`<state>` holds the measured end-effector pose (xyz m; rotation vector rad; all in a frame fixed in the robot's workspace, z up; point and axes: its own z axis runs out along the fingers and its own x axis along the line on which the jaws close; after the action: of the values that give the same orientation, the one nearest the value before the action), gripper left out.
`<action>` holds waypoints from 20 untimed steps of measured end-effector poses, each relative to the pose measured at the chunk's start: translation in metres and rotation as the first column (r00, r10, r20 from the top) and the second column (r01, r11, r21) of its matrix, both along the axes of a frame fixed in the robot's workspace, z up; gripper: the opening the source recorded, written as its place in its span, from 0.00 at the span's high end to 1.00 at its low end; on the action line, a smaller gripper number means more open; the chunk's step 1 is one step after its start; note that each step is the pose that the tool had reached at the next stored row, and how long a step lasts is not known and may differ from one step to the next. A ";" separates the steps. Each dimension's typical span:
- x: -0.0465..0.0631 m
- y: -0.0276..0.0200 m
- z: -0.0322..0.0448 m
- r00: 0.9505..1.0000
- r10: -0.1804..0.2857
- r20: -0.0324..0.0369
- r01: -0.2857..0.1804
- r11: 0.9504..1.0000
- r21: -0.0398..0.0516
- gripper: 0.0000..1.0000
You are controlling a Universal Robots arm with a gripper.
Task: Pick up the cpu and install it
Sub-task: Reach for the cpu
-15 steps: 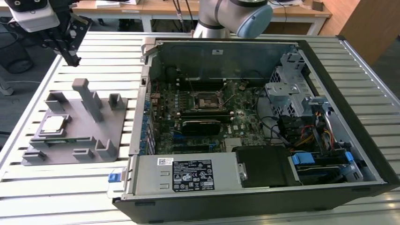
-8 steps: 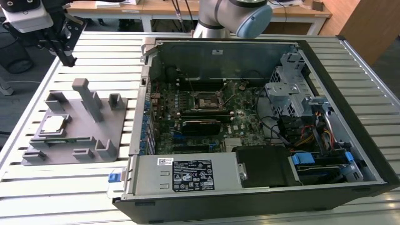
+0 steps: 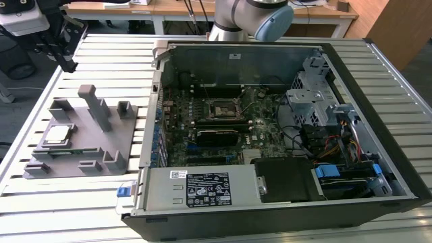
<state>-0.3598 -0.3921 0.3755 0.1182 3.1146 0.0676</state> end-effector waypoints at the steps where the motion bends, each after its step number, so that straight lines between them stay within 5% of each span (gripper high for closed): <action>1: -0.001 0.0000 -0.0001 1.000 0.000 0.000 0.000 1.000 0.000 0.89; 20: -0.024 0.0000 -0.0027 1.000 0.000 0.000 0.000 1.000 0.000 0.89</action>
<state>-0.3838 -0.3921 0.3728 0.1181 3.1150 0.0675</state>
